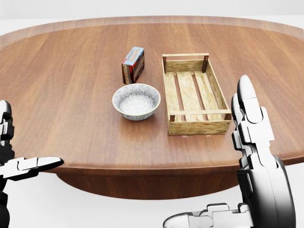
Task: Pick up the bowl on the left and put it in the tray.
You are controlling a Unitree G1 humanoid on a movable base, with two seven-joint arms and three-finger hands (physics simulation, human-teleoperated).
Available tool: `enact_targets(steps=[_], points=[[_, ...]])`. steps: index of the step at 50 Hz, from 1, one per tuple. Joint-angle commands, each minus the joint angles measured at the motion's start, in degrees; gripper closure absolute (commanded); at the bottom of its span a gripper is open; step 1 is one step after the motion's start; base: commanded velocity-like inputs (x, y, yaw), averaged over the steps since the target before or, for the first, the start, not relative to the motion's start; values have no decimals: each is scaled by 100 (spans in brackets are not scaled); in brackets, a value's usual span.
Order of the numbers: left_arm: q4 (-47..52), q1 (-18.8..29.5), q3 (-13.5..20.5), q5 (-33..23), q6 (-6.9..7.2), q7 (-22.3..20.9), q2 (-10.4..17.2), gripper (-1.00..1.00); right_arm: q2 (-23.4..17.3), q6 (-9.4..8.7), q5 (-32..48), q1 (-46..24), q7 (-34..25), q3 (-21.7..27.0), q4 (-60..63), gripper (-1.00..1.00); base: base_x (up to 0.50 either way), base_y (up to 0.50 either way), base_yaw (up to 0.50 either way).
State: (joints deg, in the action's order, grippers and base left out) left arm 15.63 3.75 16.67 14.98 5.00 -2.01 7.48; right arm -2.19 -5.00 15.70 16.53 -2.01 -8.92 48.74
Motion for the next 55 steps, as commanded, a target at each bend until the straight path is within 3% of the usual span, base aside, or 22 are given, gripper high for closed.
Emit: enact_targets(steps=[1, 8, 14, 55], points=[[64, -7, 33, 26, 0, 1, 12, -100, 17, 0, -20, -7, 16, 16, 16, -100, 0, 50, 0], [62, -13, 31, 23, 0, 1, 7, -100, 125, 0, -418, -68, 135, 195, 10, -100, 0, 15, 0], [85, -18, 36, 33, 0, -1, 7, -100, -35, 0, -203, 19, 106, 47, 59, -100, 4, 0, 0], [208, -68, 43, 41, 0, -5, -22, -100, 32, 0, -147, 37, 25, 132, 75, -100, 50, 0, 0]])
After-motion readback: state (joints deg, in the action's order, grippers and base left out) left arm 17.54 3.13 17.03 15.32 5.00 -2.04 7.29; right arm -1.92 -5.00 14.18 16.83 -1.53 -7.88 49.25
